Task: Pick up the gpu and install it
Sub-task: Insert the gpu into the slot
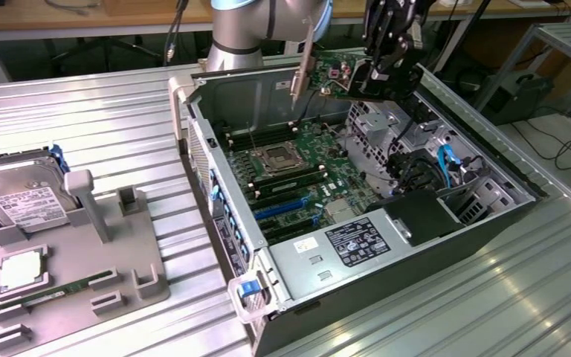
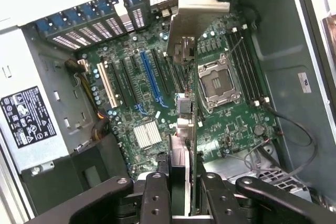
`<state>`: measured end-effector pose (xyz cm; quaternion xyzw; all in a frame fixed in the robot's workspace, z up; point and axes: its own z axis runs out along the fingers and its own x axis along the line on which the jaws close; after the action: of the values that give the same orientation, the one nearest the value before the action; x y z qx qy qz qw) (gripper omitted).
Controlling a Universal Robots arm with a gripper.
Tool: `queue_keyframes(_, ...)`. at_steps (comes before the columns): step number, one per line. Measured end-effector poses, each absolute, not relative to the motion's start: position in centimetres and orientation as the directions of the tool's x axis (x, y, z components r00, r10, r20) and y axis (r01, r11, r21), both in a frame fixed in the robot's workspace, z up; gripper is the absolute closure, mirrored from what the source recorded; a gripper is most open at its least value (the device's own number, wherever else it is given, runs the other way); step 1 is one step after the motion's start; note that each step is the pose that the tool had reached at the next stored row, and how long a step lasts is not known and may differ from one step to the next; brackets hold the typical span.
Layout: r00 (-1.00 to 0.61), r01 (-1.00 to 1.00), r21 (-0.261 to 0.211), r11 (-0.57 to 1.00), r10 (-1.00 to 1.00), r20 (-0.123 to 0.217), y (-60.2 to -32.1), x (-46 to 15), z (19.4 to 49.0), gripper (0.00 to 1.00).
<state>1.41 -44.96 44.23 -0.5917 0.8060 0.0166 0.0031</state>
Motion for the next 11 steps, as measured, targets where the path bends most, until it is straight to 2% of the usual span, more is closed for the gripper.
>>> queue_keyframes(11,-0.167,-0.986,0.022,0.167,-0.986,-0.025,-45.04,1.41,44.21,0.73)
